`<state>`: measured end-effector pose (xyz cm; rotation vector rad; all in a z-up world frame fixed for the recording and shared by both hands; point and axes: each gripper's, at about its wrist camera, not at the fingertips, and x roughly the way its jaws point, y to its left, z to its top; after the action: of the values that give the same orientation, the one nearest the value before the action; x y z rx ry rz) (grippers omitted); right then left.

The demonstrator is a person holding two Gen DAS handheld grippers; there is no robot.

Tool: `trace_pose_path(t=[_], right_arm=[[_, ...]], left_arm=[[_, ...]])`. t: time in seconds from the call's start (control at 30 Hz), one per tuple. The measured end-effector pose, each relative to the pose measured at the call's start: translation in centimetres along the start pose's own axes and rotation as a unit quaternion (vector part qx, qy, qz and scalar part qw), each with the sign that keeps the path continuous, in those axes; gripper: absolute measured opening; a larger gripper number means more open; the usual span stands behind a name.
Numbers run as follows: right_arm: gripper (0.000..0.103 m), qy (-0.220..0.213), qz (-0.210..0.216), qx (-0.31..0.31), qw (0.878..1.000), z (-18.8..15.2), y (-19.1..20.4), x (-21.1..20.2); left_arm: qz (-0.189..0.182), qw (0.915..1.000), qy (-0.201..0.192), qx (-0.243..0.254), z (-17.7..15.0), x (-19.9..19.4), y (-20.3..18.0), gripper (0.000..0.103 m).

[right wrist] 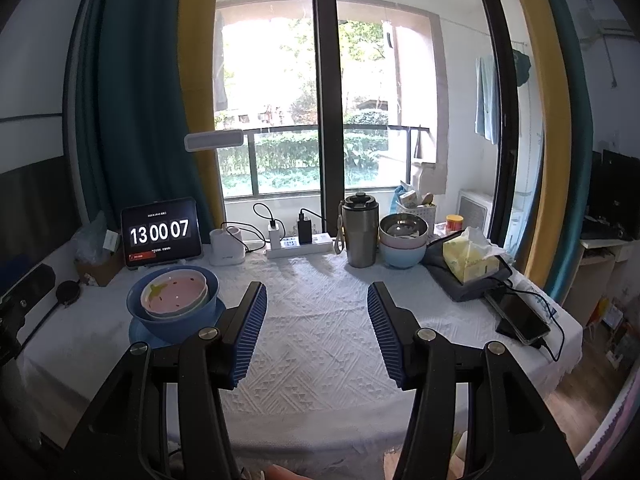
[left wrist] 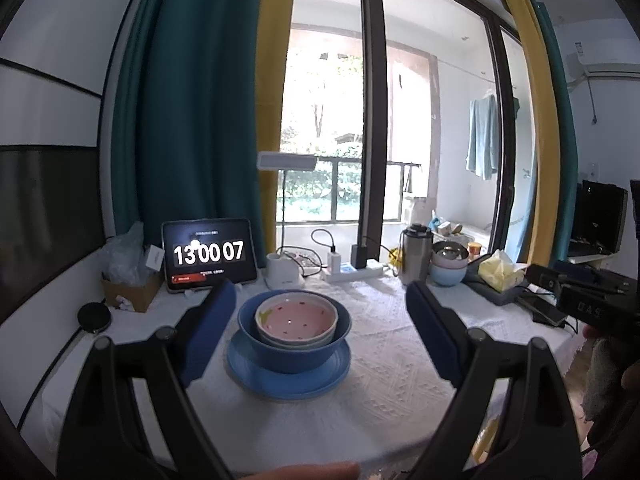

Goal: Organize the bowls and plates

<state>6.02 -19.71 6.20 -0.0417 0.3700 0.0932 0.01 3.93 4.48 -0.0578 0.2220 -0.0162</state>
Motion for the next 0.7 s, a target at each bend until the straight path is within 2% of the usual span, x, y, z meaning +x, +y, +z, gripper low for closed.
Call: trace_pose_path(t=[0.7], right_arm=[[0.056, 0.005, 0.003, 0.001, 1.0, -0.17, 0.13, 0.3]], left_arm=[[0.004, 0.9999, 0.01, -0.004, -0.31, 0.1, -0.08, 0.088]])
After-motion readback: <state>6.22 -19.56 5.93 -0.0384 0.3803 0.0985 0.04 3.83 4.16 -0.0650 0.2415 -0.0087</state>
